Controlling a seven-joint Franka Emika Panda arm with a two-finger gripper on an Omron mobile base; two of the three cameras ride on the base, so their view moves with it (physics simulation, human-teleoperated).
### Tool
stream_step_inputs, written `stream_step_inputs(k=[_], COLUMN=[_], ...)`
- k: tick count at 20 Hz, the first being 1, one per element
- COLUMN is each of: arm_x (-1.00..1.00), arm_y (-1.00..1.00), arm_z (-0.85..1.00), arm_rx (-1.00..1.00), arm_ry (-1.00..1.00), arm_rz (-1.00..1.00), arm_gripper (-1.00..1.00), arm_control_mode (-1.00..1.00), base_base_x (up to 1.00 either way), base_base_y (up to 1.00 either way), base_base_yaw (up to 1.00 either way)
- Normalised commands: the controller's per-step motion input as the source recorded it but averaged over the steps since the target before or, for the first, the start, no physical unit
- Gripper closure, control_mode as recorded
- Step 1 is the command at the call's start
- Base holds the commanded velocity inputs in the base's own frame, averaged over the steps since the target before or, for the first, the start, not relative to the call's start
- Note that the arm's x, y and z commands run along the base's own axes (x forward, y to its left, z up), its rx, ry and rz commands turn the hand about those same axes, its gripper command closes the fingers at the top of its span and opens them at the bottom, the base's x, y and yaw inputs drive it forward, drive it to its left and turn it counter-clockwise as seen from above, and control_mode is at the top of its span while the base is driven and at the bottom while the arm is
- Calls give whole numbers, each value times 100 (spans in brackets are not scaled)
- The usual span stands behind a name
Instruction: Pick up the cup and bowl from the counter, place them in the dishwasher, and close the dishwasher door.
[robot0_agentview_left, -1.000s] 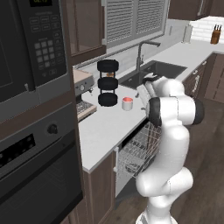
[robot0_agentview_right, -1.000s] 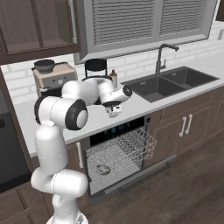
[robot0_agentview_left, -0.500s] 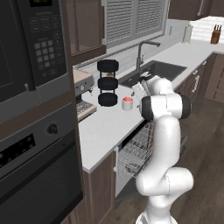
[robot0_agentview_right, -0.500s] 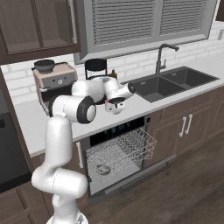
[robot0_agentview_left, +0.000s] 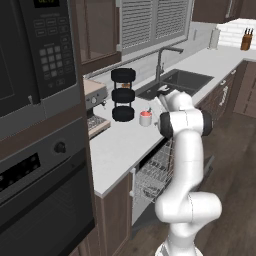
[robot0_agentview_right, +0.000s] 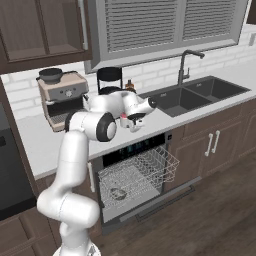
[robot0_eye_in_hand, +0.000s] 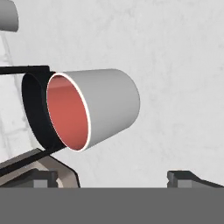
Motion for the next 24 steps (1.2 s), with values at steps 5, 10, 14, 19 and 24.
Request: stream_step_inputs(k=[5, 10, 14, 19, 24], arm_x=[15, 6, 13, 19, 26], arm_y=[0, 3, 8, 11, 1], arm_z=[-5, -16, -11, -7, -8], arm_rx=[0, 0, -1, -3, -1], arm_ry=[1, 2, 2, 1, 2], arm_rz=[0, 0, 0, 0, 0], arm_gripper=[-100, -100, -100, -100, -100], arm_control_mode=[-100, -100, -100, -100, -100], base_base_x=[0, 0, 0, 0, 0], base_base_y=[0, 0, 0, 0, 0], base_base_yaw=[0, 0, 0, 0, 0])
